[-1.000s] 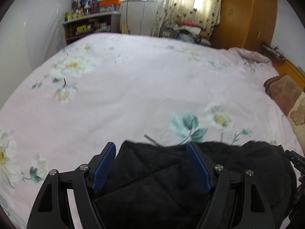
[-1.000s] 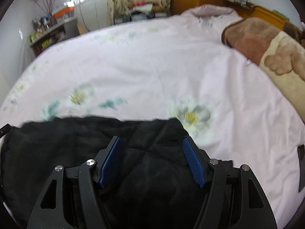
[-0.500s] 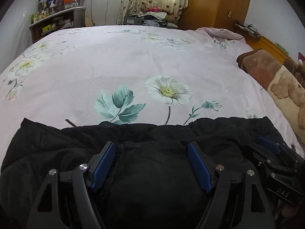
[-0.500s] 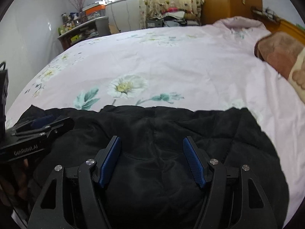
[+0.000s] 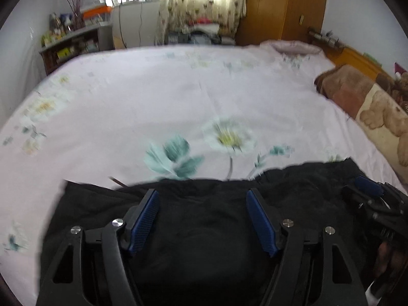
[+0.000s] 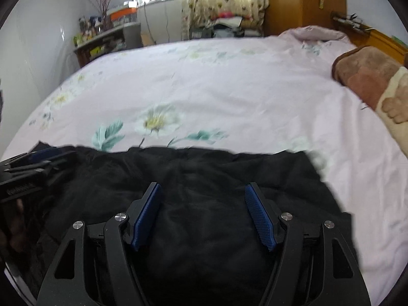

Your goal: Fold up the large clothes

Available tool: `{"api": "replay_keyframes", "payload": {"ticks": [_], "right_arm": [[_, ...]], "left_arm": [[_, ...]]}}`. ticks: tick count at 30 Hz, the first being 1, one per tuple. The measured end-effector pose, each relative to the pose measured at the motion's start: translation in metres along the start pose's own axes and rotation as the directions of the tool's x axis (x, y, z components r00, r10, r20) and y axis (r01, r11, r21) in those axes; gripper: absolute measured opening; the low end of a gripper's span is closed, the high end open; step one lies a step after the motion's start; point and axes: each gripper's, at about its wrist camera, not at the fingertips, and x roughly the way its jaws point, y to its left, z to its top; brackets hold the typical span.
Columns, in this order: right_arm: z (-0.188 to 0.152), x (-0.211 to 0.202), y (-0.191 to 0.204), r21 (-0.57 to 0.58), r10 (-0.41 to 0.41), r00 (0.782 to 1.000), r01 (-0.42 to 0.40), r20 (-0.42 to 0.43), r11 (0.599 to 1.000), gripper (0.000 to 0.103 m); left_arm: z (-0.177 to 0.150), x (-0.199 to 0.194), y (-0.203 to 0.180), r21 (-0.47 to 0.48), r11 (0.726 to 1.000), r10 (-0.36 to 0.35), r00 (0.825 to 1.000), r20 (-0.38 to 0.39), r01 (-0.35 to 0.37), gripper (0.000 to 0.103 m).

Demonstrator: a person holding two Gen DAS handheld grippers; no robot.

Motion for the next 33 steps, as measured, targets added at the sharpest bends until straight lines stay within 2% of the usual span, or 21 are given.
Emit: {"api": "replay_keyframes", "payload": {"ticks": [3, 5, 6, 8, 11, 17, 19, 21, 23, 26, 29, 31, 33], "right_arm": [[-0.003, -0.013, -0.034, 0.051, -0.058, 0.998, 0.058, 0.013, 0.997, 0.068], [-0.014, -0.002, -0.06, 0.086, -0.112, 0.993, 0.114, -0.033, 0.99, 0.068], [-0.018, 0.003, -0.067, 0.103, -0.103, 0.994, 0.107, -0.043, 0.989, 0.068], [-0.029, 0.01, -0.079, 0.161, -0.05, 0.998, 0.055, -0.032, 0.985, 0.068], [-0.031, 0.013, -0.077, 0.173, -0.061, 0.998, 0.062, -0.014, 0.983, 0.068], [-0.028, 0.02, -0.08, 0.173, -0.061, 0.998, 0.066, -0.031, 0.983, 0.068], [-0.027, 0.013, -0.077, 0.161, -0.083, 0.995, 0.089, -0.047, 0.983, 0.068], [-0.024, -0.007, -0.07, 0.143, -0.115, 0.993, 0.118, -0.027, 0.983, 0.068], [-0.026, -0.031, -0.062, 0.127, -0.104, 0.995, 0.102, 0.005, 0.987, 0.068], [-0.042, -0.064, -0.051, 0.096, -0.097, 0.995, 0.093, 0.037, 0.991, 0.068], [-0.067, -0.074, -0.047, 0.076, -0.143, 0.99, 0.141, 0.019, 0.987, 0.068], [-0.078, -0.063, -0.053, 0.094, -0.147, 0.989, 0.149, -0.026, 0.984, 0.068], [-0.084, -0.056, -0.059, 0.113, -0.147, 0.988, 0.152, -0.048, 0.982, 0.068]], "left_arm": [[-0.007, -0.026, 0.04, -0.033, 0.998, 0.056, 0.997, 0.047, -0.055, 0.073], [-0.02, -0.022, 0.068, -0.052, 0.989, 0.142, 0.99, 0.015, -0.141, 0.073], [-0.026, -0.014, 0.079, -0.062, 0.982, 0.178, 0.984, -0.016, -0.178, 0.073], [-0.039, -0.002, 0.097, -0.118, 0.981, 0.15, 0.988, -0.038, -0.154, 0.075], [-0.047, 0.011, 0.104, -0.169, 0.975, 0.14, 0.99, -0.028, -0.143, 0.079], [-0.043, 0.018, 0.1, -0.156, 0.975, 0.154, 0.987, -0.046, -0.159, 0.079], [-0.043, 0.003, 0.098, -0.145, 0.975, 0.163, 0.986, -0.045, -0.168, 0.077], [-0.043, -0.022, 0.095, -0.143, 0.977, 0.157, 0.988, -0.013, -0.157, 0.077], [-0.048, -0.05, 0.09, -0.131, 0.982, 0.141, 0.99, 0.03, -0.136, 0.077], [-0.069, -0.083, 0.082, -0.103, 0.983, 0.159, 0.985, 0.059, -0.153, 0.077], [-0.098, -0.084, 0.083, -0.103, 0.98, 0.174, 0.985, 0.005, -0.173, 0.077], [-0.115, -0.07, 0.089, -0.129, 0.976, 0.171, 0.984, -0.049, -0.176, 0.078], [-0.119, -0.064, 0.093, -0.166, 0.972, 0.16, 0.985, -0.064, -0.168, 0.078]]}}
